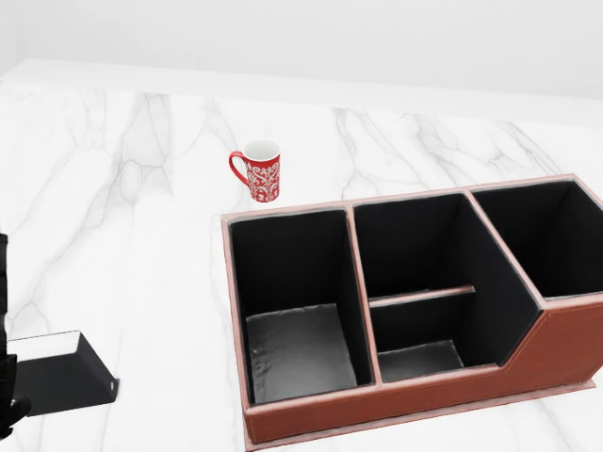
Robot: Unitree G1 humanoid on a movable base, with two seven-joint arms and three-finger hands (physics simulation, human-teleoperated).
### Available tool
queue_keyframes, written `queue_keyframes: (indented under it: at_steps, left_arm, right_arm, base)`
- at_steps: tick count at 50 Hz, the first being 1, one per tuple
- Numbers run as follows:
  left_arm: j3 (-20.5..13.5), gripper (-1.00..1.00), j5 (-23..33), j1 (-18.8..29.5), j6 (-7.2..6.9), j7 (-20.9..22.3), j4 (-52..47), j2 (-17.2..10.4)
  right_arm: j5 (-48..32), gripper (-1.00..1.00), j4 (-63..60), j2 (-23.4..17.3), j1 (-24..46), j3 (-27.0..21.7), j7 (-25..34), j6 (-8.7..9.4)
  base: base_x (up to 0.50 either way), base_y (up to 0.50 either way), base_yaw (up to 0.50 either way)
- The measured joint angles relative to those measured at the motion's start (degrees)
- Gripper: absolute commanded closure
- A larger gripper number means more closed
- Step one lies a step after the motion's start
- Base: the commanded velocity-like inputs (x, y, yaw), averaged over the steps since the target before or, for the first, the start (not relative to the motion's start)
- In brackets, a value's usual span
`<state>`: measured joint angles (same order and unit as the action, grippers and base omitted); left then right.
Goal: Pick up the book and place it in the left compartment of the caddy.
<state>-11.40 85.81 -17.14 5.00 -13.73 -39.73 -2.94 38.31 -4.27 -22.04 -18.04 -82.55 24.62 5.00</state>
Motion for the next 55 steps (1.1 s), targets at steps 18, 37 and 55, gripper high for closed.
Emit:
queue_keyframes:
  at_steps: [18, 37, 55]
  left_arm:
    - [0.7, -1.00, 0.1, 2.7, 0.00, 4.1, 4.0, -1.3]
    - [1.9, -1.00, -0.3, 8.3, 0.00, 9.9, 13.3, -4.7]
    - [3.1, -1.00, -2.5, 13.6, 0.00, 11.8, 25.2, -7.9]
  right_arm:
    - [0.2, -1.00, 0.2, -0.2, 0.0, -0.1, 0.0, 0.00]
    - [0.6, -1.00, 0.2, -0.2, -0.1, -0.2, 0.0, 0.00]
    - [0.2, -1.00, -0.2, 0.2, -0.1, 0.0, 0.4, 0.00]
  base:
    - [0.00, 0.00, 0.00]
    - [0.00, 0.00, 0.00]
    - [0.00, 0.00, 0.00]
